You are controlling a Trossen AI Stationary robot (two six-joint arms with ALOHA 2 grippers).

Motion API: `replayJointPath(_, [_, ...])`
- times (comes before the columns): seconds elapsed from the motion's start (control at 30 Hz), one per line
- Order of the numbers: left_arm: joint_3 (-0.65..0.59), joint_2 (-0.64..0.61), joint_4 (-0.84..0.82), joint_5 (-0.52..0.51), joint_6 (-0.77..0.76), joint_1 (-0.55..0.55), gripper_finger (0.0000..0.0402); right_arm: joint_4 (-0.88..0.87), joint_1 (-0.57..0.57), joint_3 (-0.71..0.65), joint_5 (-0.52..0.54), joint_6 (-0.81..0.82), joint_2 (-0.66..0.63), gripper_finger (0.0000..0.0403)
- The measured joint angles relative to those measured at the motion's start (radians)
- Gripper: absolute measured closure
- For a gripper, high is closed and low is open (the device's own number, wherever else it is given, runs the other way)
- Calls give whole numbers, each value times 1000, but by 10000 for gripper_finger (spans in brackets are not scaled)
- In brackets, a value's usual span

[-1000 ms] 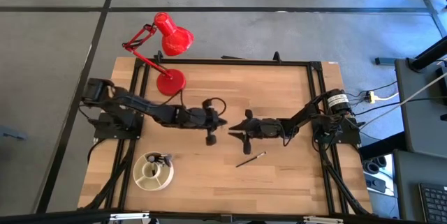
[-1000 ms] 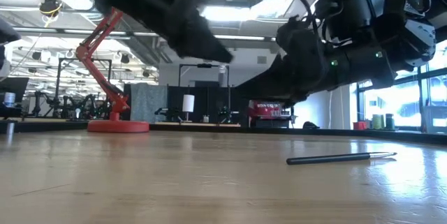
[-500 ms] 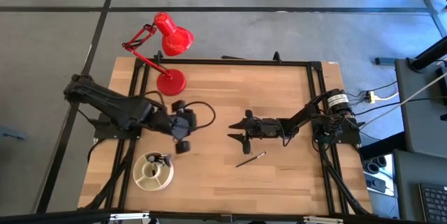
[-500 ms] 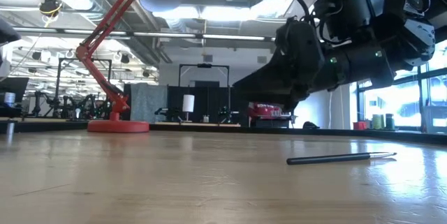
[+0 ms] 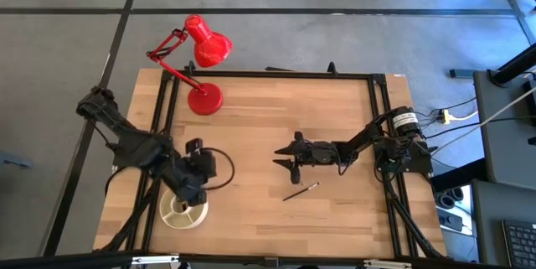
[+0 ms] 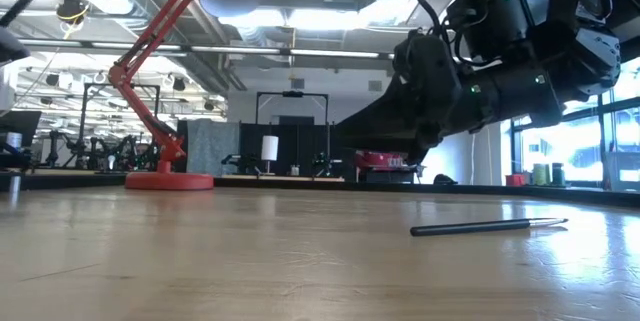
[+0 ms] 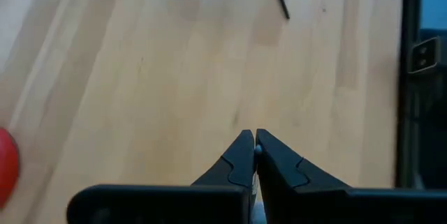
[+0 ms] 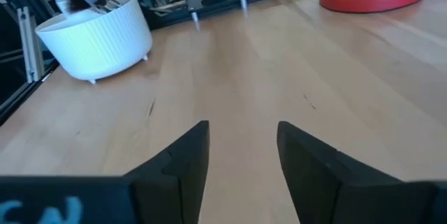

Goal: Put items in baskets/containers
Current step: Put the black powder brush into the white organizer bin, then put the black eyeshadow brush into the white organizer bin

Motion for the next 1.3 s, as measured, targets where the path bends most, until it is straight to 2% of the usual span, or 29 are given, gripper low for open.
replayJointPath(0.33, [0, 0, -27, -18, -305, -176, 394, 0, 0, 0, 0, 3, 0, 236])
replayJointPath(0.47, [0, 0, -130, -100, -411, -235, 394, 0, 1, 0, 0, 10, 0, 236])
replayJointPath(0.67, [0, 1, -251, -149, -588, -298, 394, 0, 0, 0, 0, 23, 0, 236])
replayJointPath(0.93, [0, 15, -235, -193, -697, -327, 380, -25, -16, 0, -3, 55, 0, 236])
replayJointPath(1.07, [0, 48, -238, -159, -701, -327, 367, -49, -18, 0, -8, 58, 0, 236])
replayJointPath(1.3, [0, 94, -266, -186, -691, -323, 328, -51, -19, 0, -8, 52, 0, 236])
